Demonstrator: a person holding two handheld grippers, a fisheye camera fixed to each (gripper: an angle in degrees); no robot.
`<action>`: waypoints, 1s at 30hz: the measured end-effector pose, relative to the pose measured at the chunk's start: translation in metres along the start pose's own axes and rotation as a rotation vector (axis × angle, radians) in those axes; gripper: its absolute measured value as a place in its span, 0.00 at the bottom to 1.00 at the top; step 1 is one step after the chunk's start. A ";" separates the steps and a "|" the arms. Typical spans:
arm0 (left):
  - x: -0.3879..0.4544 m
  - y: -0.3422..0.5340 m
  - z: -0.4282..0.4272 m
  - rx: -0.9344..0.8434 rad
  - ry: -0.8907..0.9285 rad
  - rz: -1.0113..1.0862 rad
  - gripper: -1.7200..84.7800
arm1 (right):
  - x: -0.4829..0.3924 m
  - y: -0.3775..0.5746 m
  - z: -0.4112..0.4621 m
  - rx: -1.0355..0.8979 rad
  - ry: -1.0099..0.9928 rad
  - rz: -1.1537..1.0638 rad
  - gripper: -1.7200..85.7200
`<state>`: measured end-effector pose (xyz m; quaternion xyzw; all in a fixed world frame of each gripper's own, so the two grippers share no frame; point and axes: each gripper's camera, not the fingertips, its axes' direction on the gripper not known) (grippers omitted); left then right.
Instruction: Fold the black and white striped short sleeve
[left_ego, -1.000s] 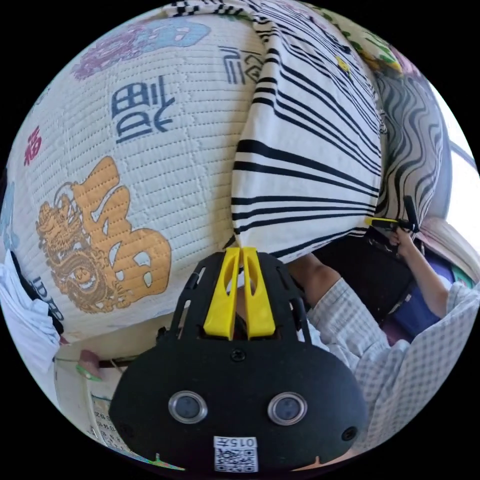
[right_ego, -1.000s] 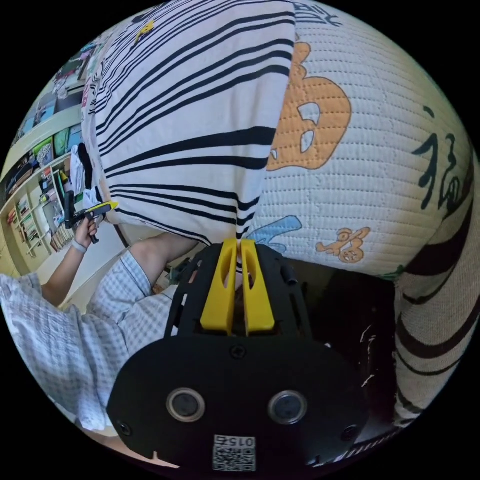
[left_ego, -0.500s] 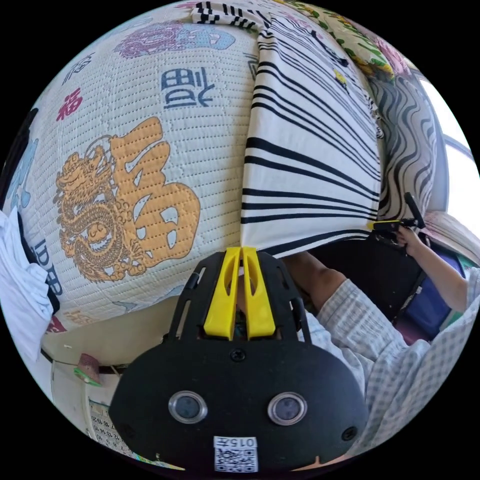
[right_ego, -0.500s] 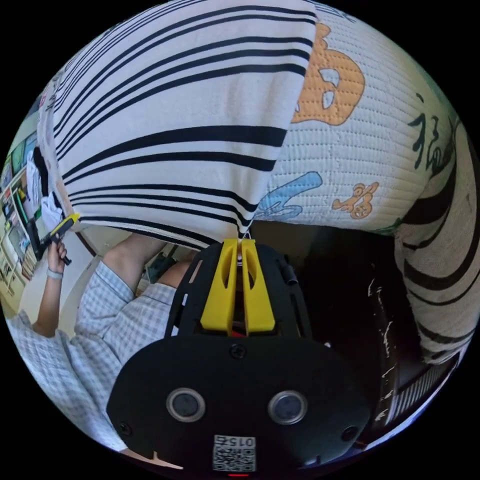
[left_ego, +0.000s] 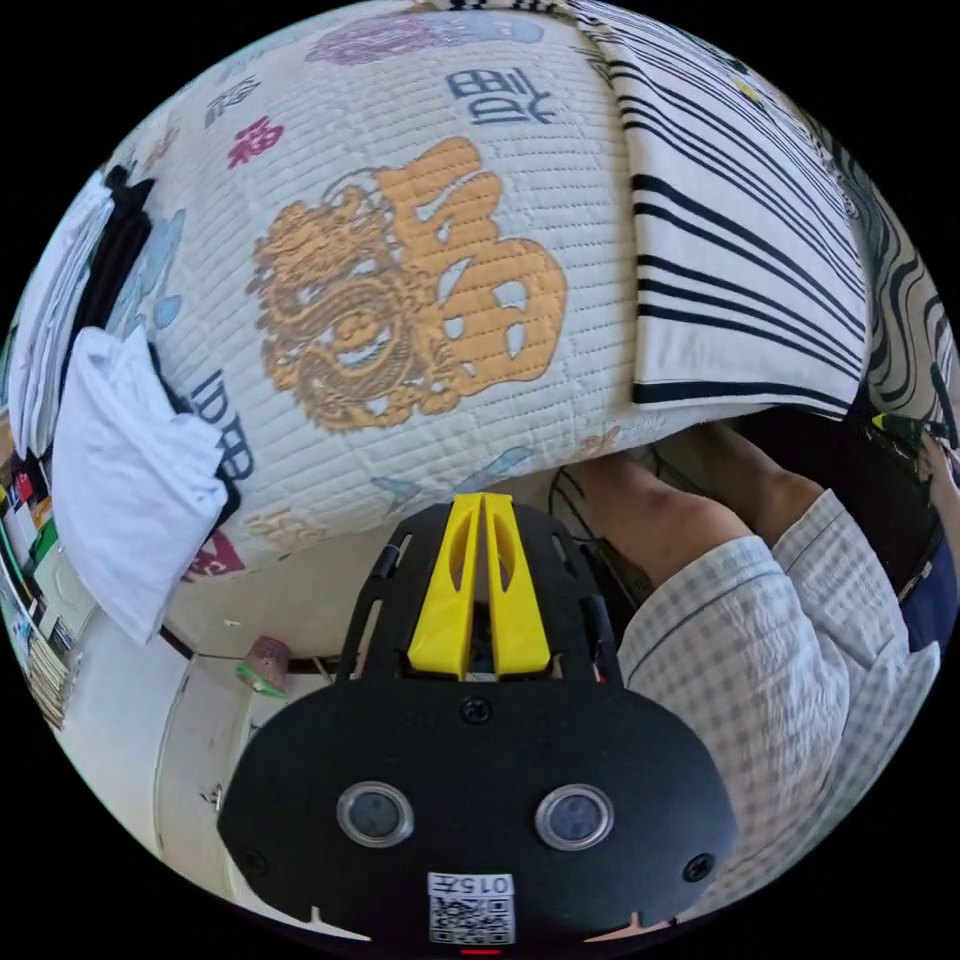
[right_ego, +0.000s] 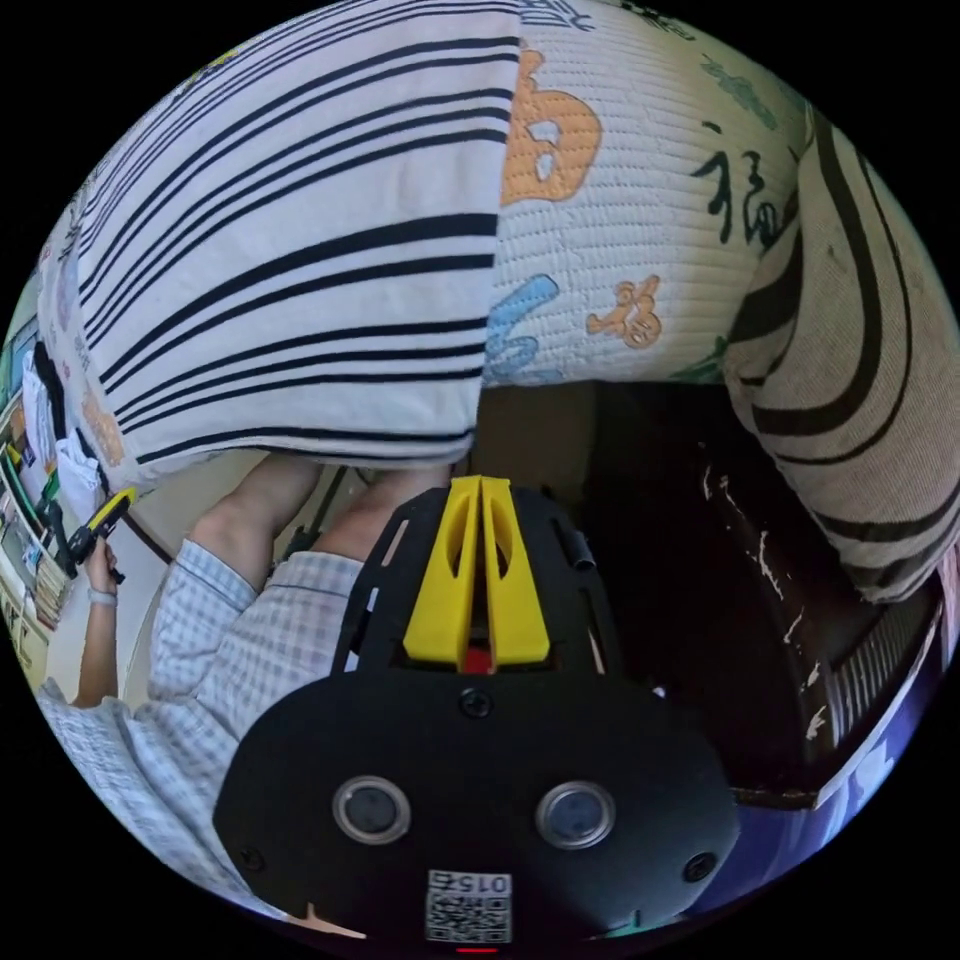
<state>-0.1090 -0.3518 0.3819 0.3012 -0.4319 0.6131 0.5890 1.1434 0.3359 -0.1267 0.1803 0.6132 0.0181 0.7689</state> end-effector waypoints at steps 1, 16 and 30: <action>-0.002 0.001 -0.010 0.036 0.015 -0.005 0.01 | 0.001 0.006 0.007 -0.003 0.016 0.017 0.01; 0.239 -0.110 -0.229 1.102 0.052 0.199 0.01 | -0.041 0.066 -0.063 0.981 0.338 0.034 0.01; 0.603 -0.512 -0.235 0.693 0.284 0.766 0.05 | 0.085 -0.029 -0.083 0.947 0.023 0.035 0.11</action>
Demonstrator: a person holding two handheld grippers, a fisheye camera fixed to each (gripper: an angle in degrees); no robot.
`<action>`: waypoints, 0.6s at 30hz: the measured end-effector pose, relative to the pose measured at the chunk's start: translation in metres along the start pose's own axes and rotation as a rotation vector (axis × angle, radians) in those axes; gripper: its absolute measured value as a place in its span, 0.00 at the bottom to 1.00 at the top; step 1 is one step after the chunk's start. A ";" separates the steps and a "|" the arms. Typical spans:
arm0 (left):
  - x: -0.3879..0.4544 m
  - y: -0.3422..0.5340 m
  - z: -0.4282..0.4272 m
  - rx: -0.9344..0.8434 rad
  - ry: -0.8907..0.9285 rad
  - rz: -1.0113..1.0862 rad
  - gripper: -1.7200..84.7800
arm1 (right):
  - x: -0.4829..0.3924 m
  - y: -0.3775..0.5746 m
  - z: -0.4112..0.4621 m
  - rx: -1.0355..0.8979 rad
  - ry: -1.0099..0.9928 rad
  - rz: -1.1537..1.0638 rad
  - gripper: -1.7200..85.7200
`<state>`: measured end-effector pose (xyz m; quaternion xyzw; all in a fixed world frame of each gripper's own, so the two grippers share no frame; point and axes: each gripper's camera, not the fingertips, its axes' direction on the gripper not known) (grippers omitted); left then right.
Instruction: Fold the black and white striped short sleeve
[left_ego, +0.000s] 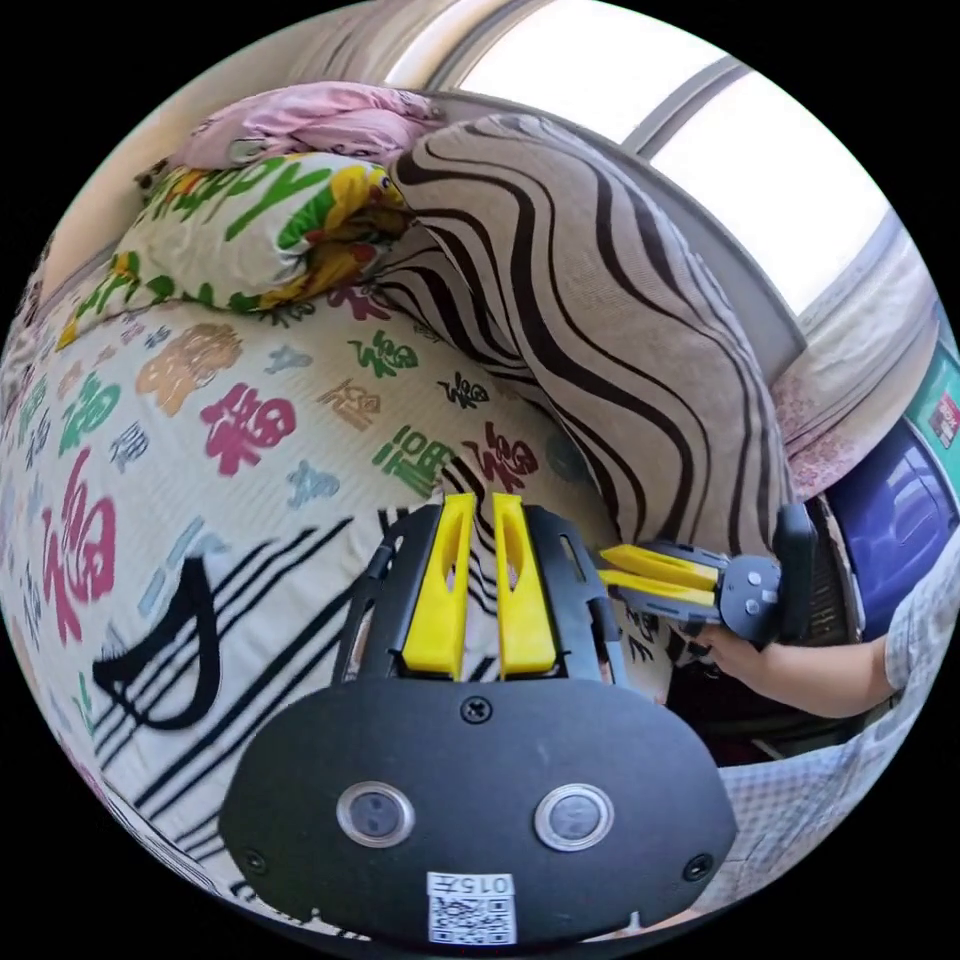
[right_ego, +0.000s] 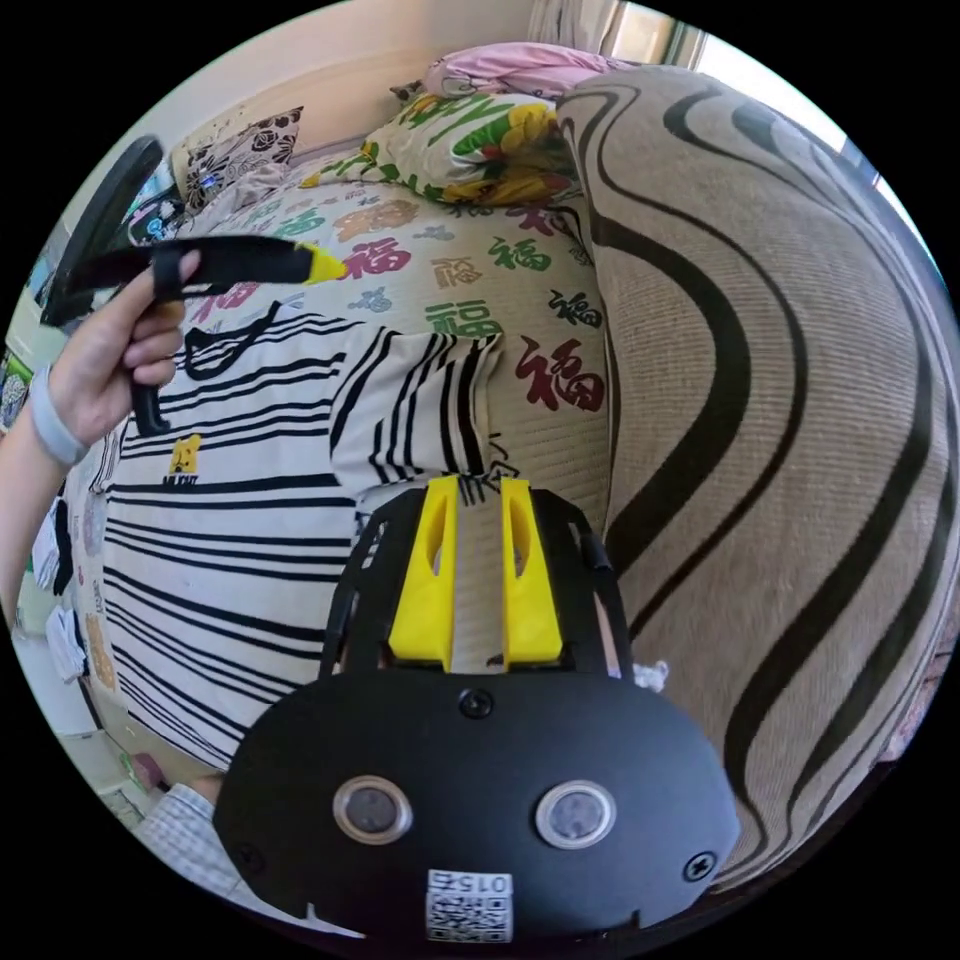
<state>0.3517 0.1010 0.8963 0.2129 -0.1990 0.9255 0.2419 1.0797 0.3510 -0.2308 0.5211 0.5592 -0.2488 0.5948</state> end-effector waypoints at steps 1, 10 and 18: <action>-0.002 -0.027 0.030 -0.036 -0.003 0.017 0.06 | 0.007 -0.005 0.006 -0.011 -0.002 0.003 0.11; -0.023 -0.136 0.233 -0.442 -0.024 -0.005 0.07 | 0.033 -0.019 0.034 -0.099 -0.157 -0.030 0.11; -0.043 -0.162 0.270 -0.405 -0.045 -0.012 0.02 | 0.039 -0.031 0.029 -0.096 -0.215 -0.054 0.08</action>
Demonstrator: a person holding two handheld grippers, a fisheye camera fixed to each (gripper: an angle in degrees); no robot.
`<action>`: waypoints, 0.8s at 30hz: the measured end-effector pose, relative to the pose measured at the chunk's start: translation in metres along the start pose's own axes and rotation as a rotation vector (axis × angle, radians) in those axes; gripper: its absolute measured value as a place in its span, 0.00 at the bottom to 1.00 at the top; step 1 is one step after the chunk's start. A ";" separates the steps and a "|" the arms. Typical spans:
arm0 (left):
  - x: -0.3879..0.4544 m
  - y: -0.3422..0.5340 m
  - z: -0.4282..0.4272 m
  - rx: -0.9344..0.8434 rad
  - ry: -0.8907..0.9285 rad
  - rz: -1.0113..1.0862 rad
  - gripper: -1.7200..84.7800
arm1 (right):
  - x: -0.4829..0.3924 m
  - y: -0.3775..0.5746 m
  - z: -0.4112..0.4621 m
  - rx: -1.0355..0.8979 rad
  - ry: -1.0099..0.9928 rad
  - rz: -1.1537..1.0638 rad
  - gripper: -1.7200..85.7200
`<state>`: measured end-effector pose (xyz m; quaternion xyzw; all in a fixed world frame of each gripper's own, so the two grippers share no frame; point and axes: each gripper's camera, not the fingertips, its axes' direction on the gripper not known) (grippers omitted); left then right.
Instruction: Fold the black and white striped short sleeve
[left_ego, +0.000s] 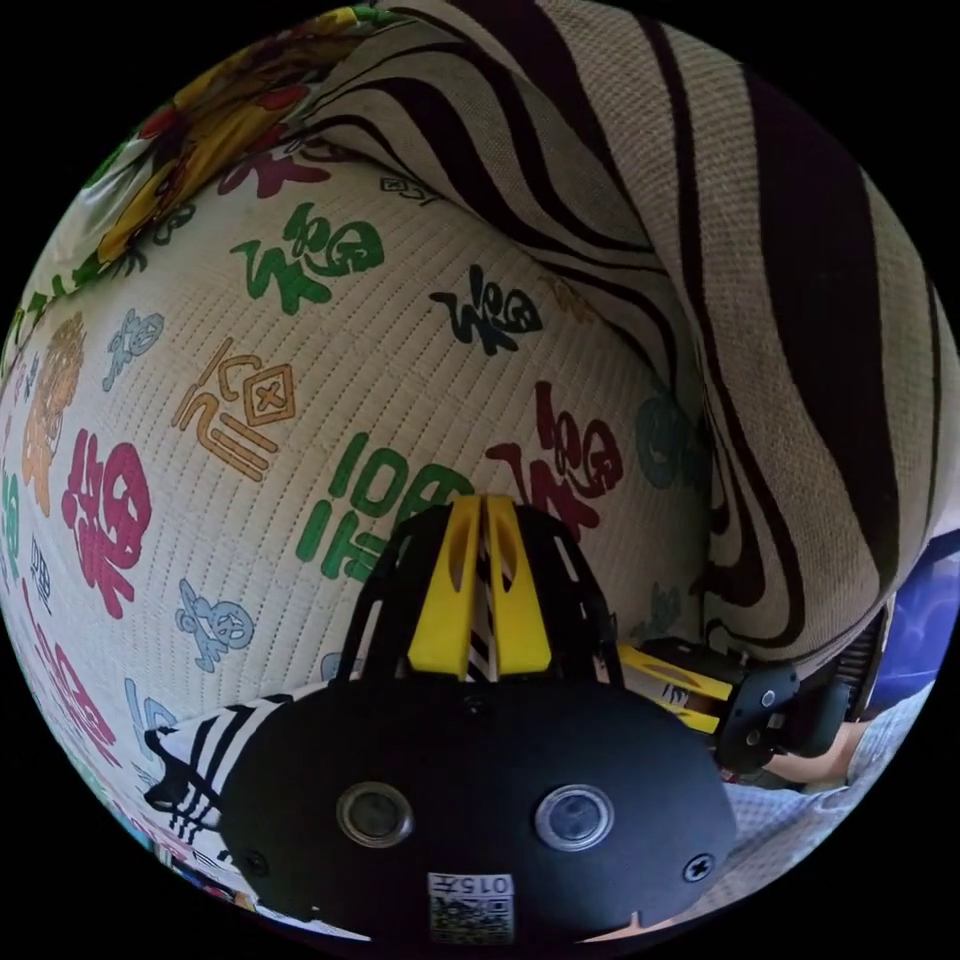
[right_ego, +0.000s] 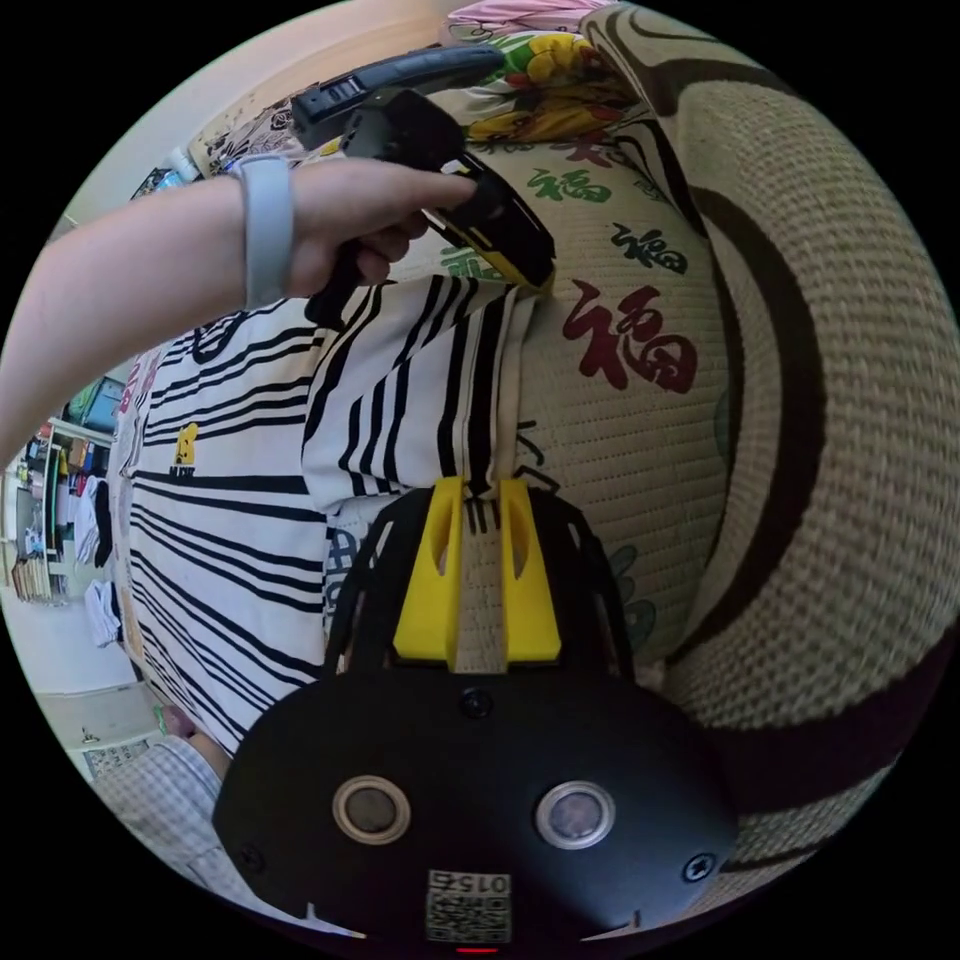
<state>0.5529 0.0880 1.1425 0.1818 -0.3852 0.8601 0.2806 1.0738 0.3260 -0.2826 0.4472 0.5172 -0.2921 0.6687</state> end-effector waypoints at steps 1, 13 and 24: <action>-0.002 -0.002 -0.002 0.027 0.010 0.013 0.01 | 0.001 -0.002 -0.002 0.003 -0.003 0.004 0.08; -0.058 0.110 -0.110 0.501 0.050 -0.114 0.01 | -0.052 0.002 -0.101 0.155 0.181 -0.307 0.05; -0.150 0.306 -0.065 0.312 -0.033 -0.604 0.02 | -0.162 -0.001 -0.064 -0.092 0.010 -0.835 0.08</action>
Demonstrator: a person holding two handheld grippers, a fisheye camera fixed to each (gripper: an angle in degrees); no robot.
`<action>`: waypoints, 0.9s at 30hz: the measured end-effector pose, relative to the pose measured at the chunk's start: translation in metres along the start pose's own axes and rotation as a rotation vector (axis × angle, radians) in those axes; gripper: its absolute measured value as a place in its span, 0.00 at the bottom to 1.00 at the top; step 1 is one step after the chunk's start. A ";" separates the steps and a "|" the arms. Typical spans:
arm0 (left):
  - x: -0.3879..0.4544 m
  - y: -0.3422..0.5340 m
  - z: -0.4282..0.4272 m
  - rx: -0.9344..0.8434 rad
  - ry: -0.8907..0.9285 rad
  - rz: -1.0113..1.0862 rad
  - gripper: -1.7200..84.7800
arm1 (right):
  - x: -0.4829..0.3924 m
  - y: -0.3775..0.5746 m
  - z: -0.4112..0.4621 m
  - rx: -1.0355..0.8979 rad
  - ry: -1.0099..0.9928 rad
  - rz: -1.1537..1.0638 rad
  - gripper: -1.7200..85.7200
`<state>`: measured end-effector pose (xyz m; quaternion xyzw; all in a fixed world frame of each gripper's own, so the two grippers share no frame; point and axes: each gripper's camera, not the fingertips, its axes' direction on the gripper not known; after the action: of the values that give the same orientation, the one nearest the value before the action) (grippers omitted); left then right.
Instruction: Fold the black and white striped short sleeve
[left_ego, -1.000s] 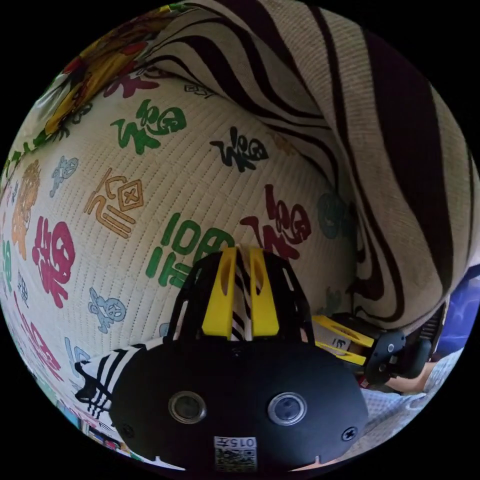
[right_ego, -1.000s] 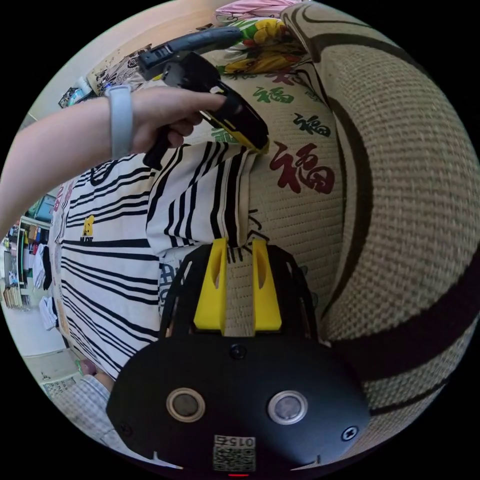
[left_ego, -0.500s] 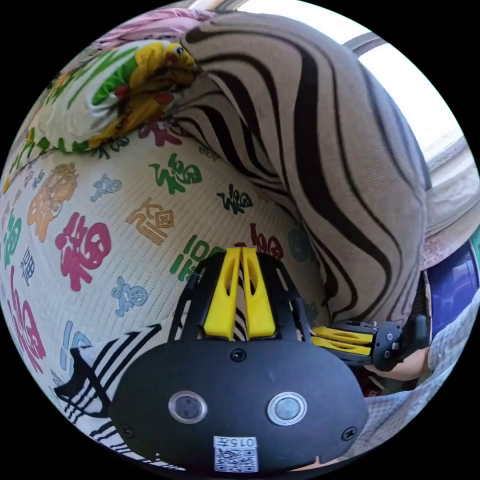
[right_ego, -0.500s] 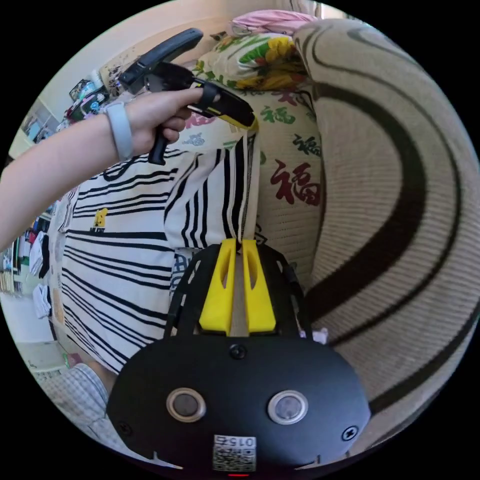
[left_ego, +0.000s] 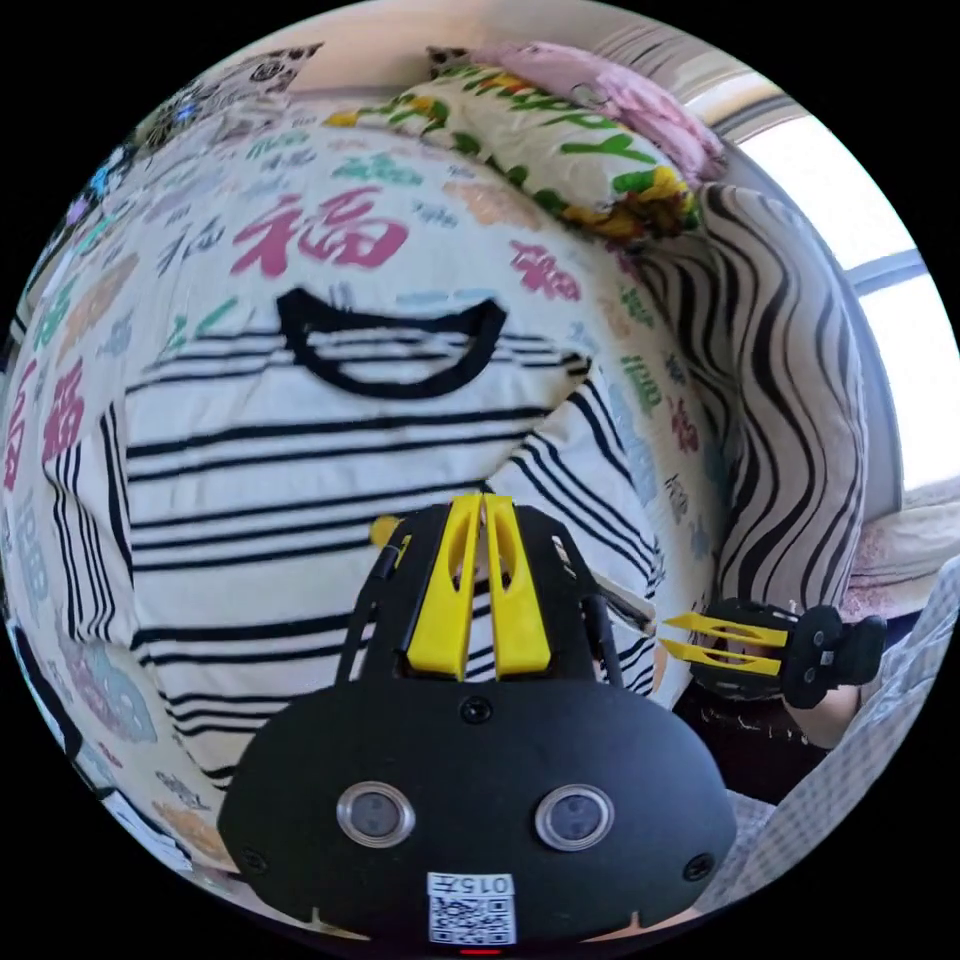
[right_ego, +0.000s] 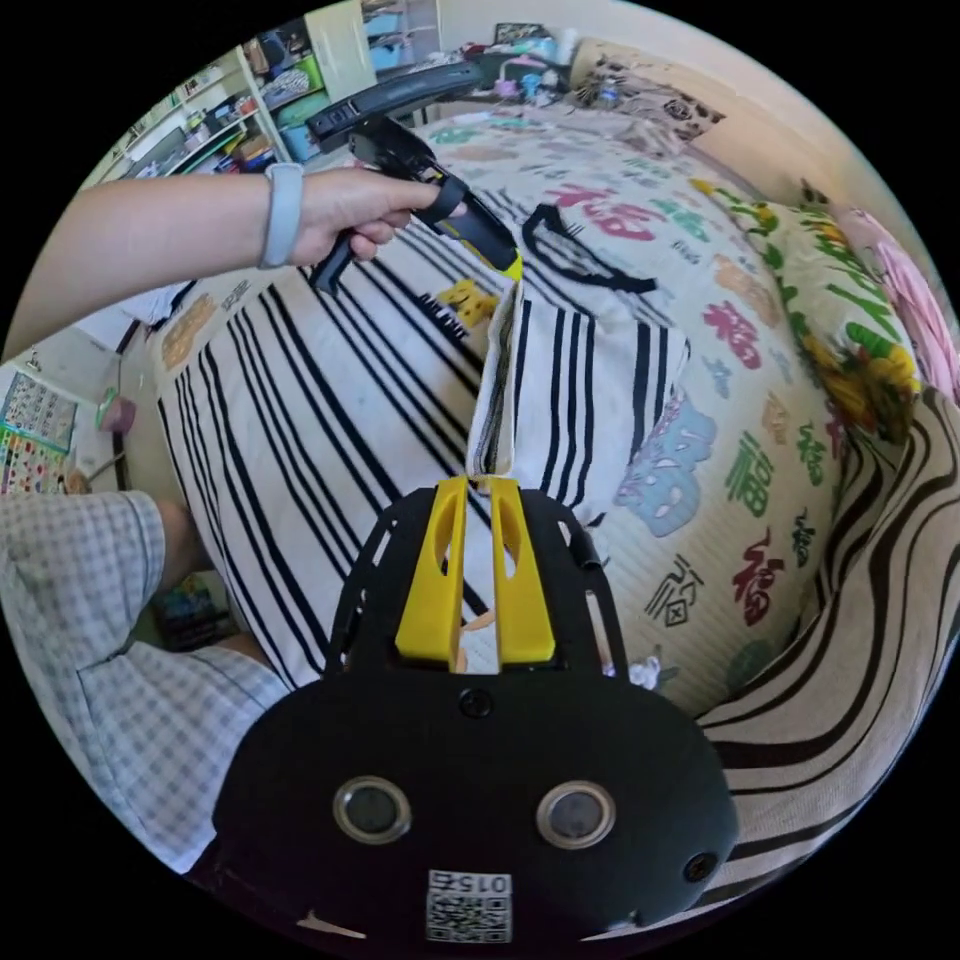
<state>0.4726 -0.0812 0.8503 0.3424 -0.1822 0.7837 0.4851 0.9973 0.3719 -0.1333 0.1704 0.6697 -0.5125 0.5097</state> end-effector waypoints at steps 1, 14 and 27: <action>-0.005 0.004 0.002 -0.015 -0.004 -0.001 0.03 | 0.000 -0.001 0.001 -0.019 -0.008 0.007 0.08; 0.086 -0.115 0.071 0.036 0.100 0.237 0.08 | 0.110 -0.038 0.015 0.074 -0.109 0.532 0.07; 0.181 -0.103 0.068 0.005 -0.181 0.472 0.08 | 0.114 -0.084 0.016 0.094 -0.050 0.551 0.02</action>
<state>0.5350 0.0400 1.0222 0.3604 -0.2979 0.8418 0.2696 0.8941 0.2894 -0.1869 0.3570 0.5610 -0.3890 0.6376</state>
